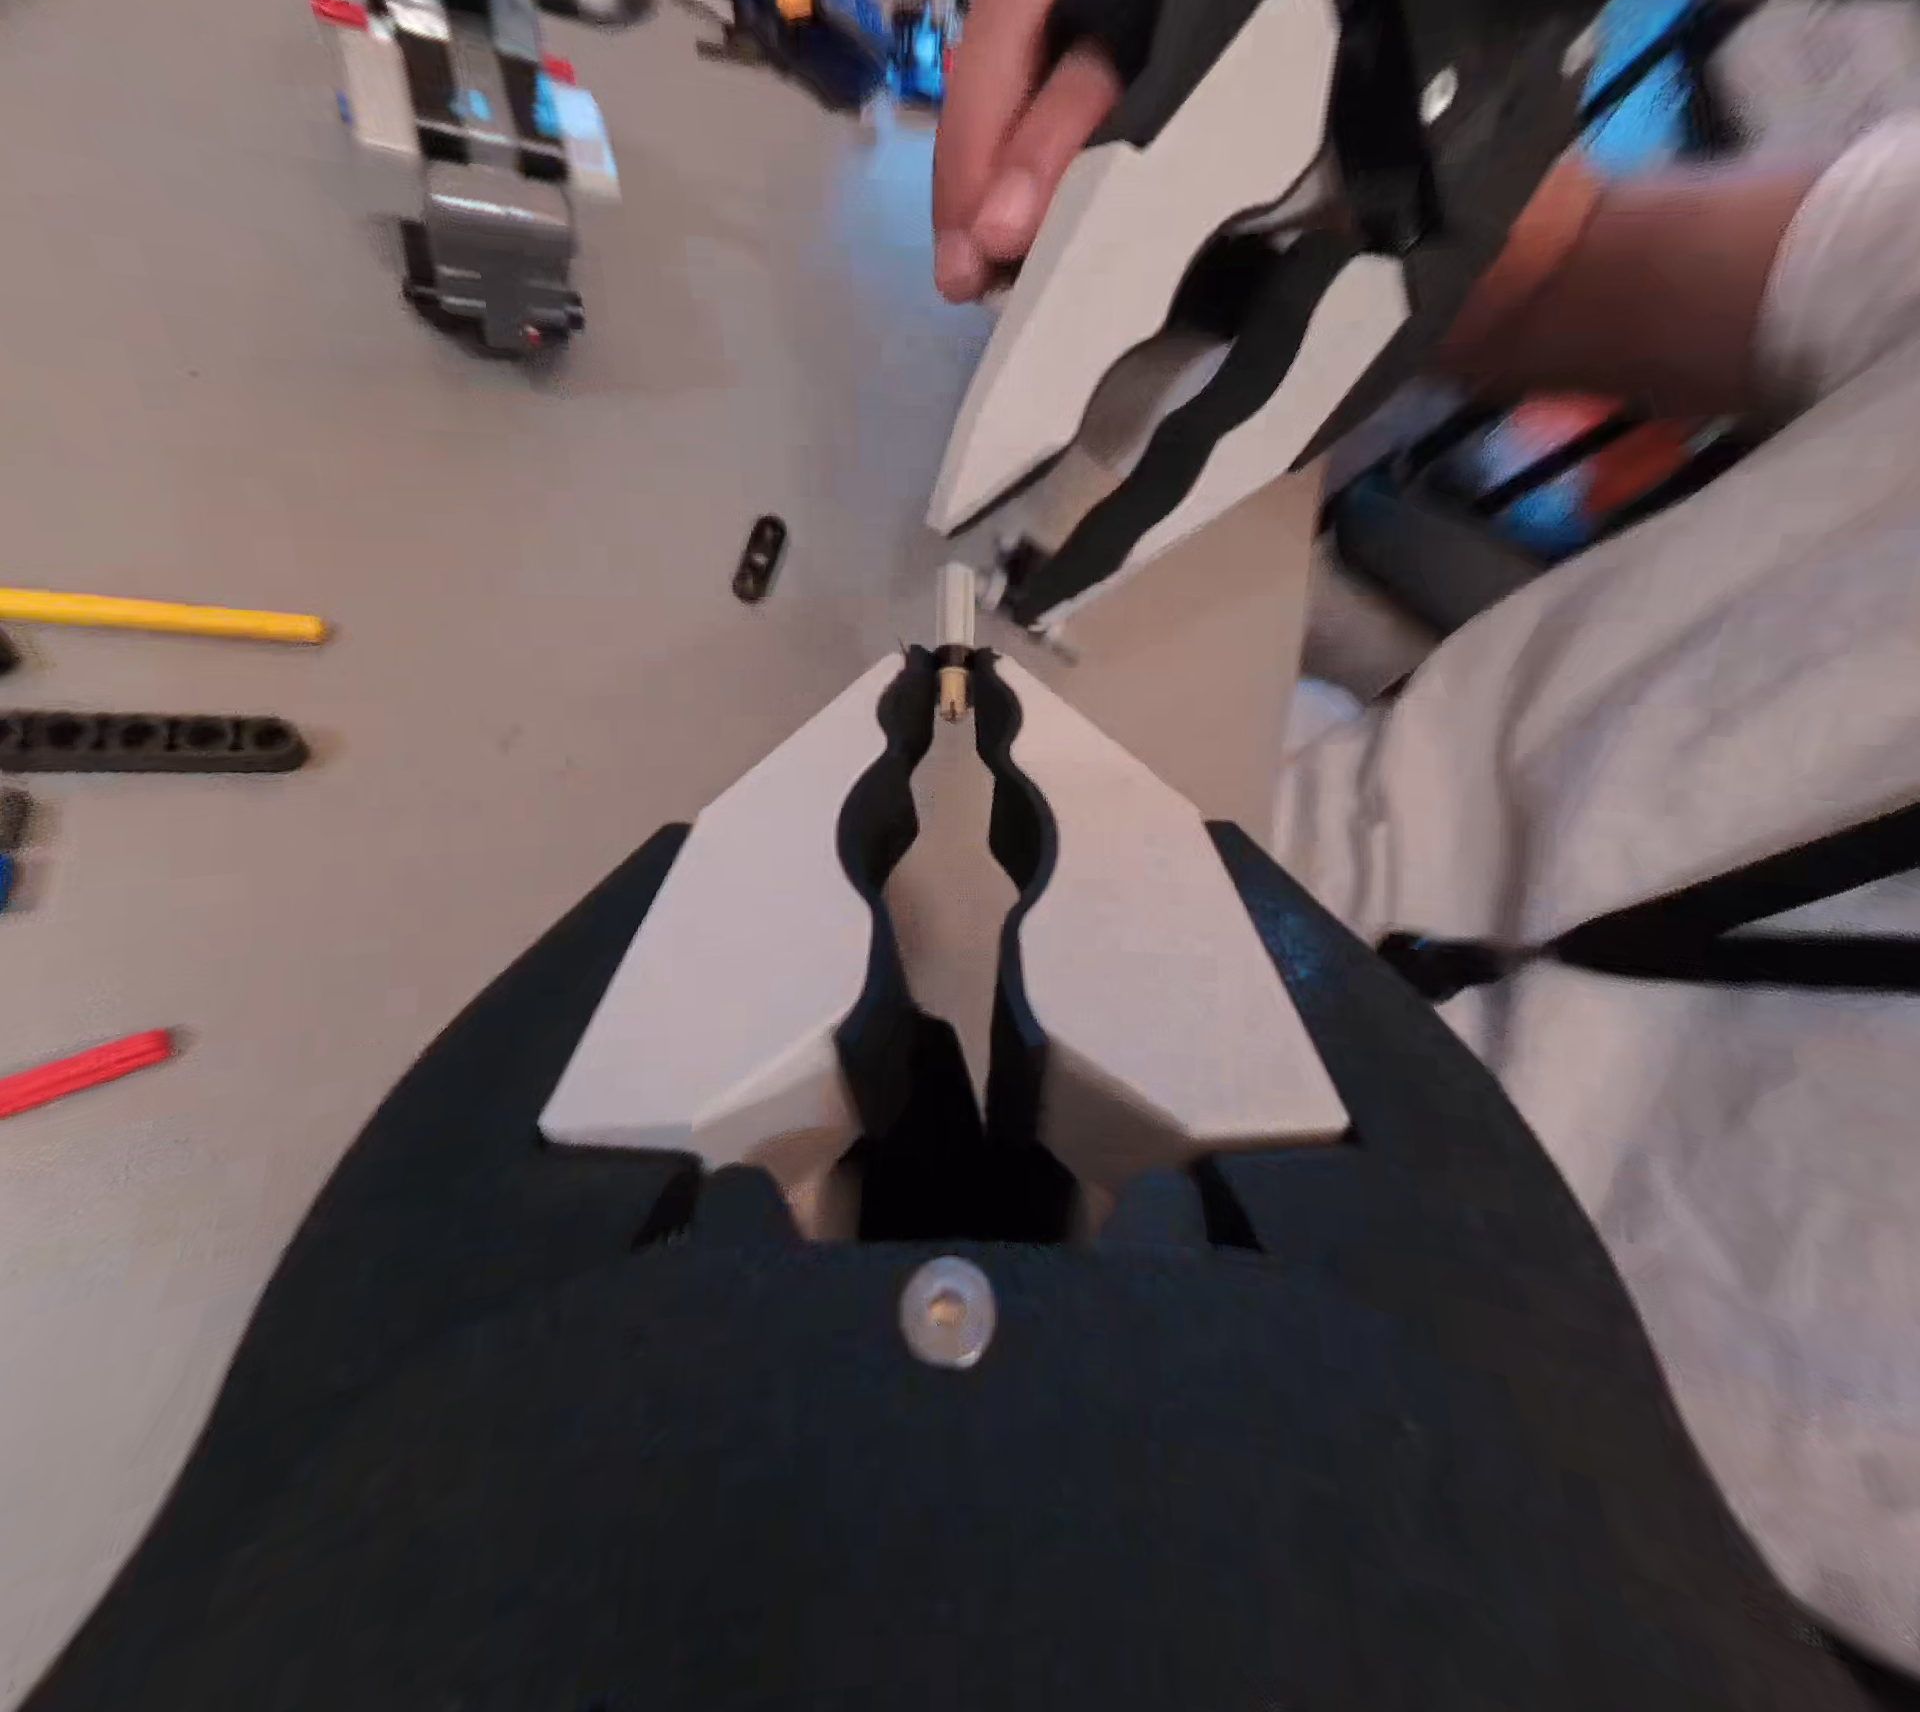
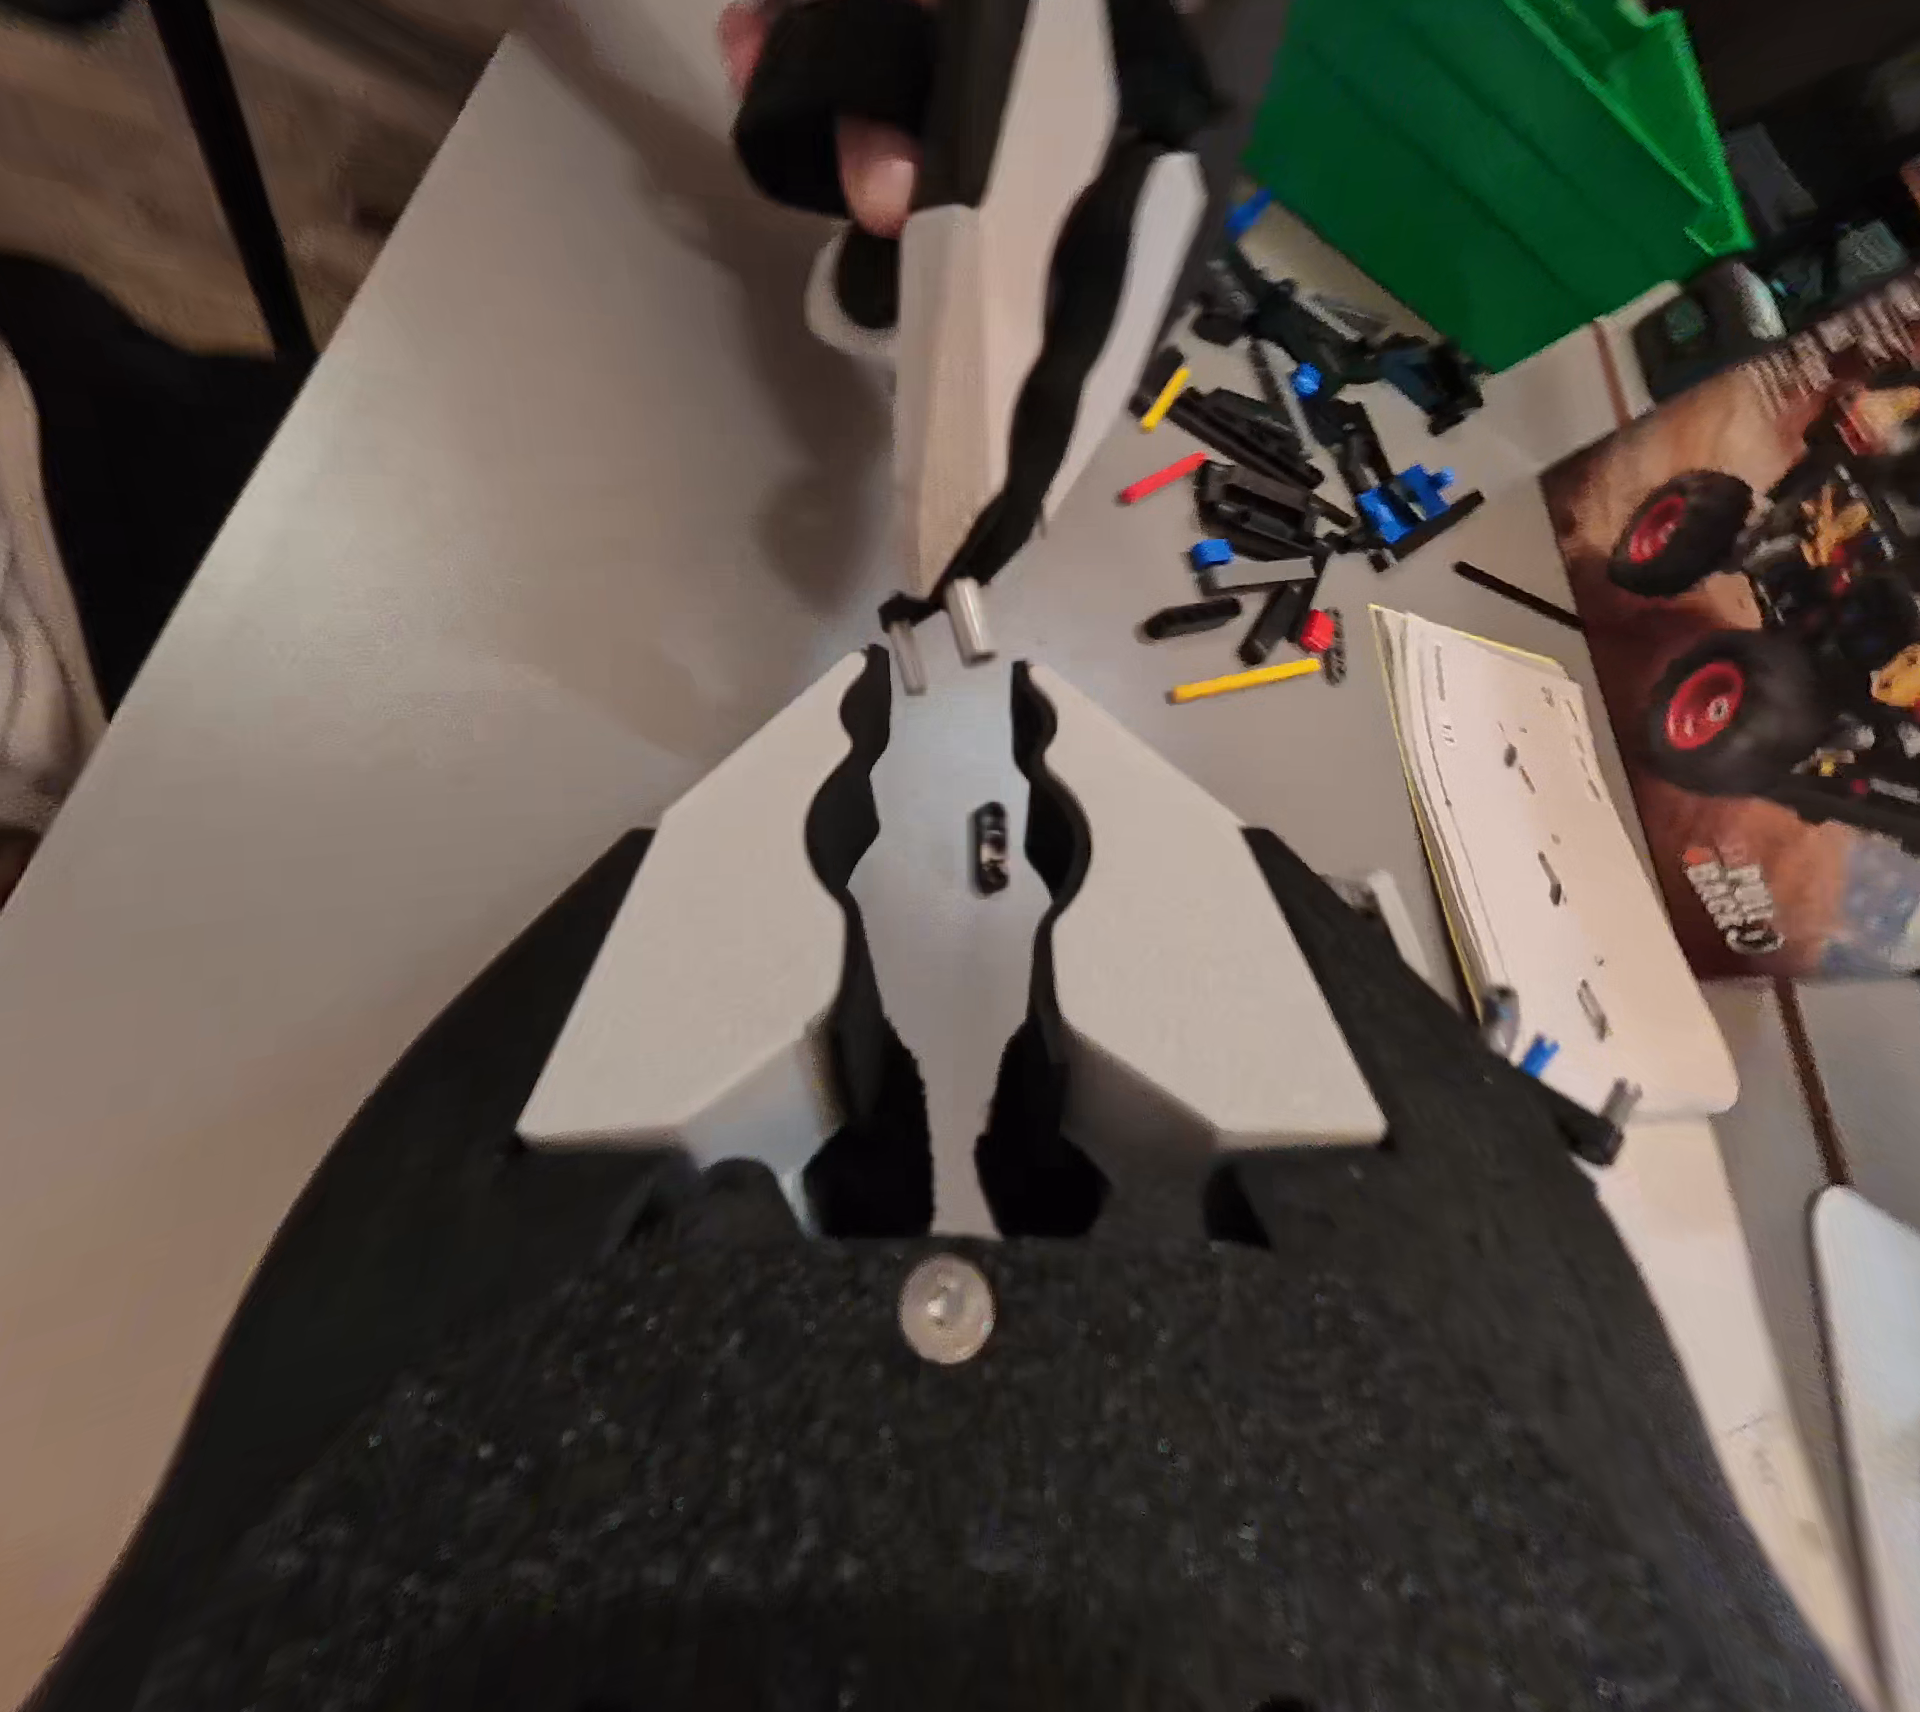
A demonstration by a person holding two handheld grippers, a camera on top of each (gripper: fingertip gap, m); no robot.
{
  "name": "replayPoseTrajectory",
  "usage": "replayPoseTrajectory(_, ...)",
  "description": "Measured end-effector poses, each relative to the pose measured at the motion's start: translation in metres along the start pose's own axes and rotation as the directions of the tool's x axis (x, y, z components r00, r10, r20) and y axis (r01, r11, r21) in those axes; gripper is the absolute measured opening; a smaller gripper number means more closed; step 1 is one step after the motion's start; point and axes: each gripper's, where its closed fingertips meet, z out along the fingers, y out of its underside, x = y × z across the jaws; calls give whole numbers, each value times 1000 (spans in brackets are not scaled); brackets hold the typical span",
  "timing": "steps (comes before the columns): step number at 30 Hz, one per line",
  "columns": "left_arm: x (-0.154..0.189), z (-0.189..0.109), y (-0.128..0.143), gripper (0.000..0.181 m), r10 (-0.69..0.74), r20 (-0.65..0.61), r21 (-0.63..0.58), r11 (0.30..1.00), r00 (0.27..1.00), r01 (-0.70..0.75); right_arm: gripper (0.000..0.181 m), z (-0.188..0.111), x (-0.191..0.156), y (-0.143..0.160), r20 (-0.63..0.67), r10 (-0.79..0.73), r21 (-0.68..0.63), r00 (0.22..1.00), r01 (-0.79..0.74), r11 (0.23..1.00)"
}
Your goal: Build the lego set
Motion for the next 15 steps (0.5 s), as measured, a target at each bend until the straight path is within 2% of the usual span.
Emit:
replayPoseTrajectory(2, -1, -10, -20, 6, -88, -88, 180, 978, 992, 102, 24, -5, 14, 0, 10, 147, 61, 989, -147, 987)
replayPoseTrajectory(4, 3, -17, -32, 5, -120, -178, 295, 941, 977, 169, 28, -5, 24, 1, 69, 319, 112, 945, -325, 939)
replayPoseTrajectory(6, 7, -21, -41, 6, -122, -231, 381, 902, 965, 205, 30, -5, 23, -5, 193, 438, 160, 878, -469, 869)
replayPoseTrajectory(8, 12, -25, -48, 6, -113, -284, 445, 864, 952, 235, 28, -12, 19, -22, 345, 495, 230, 798, -583, 779)
replayPoseTrajectory(10, 13, -28, -54, 6, -109, -311, 498, 827, 944, 259, 22, -16, 16, -33, 419, 498, 267, 759, -627, 732)
replayPoseTrajectory(15, 22, -33, -63, 5, -76, -376, 553, 782, 924, 289, 4, -23, 26, -42, 384, 489, 346, 783, -613, 710)
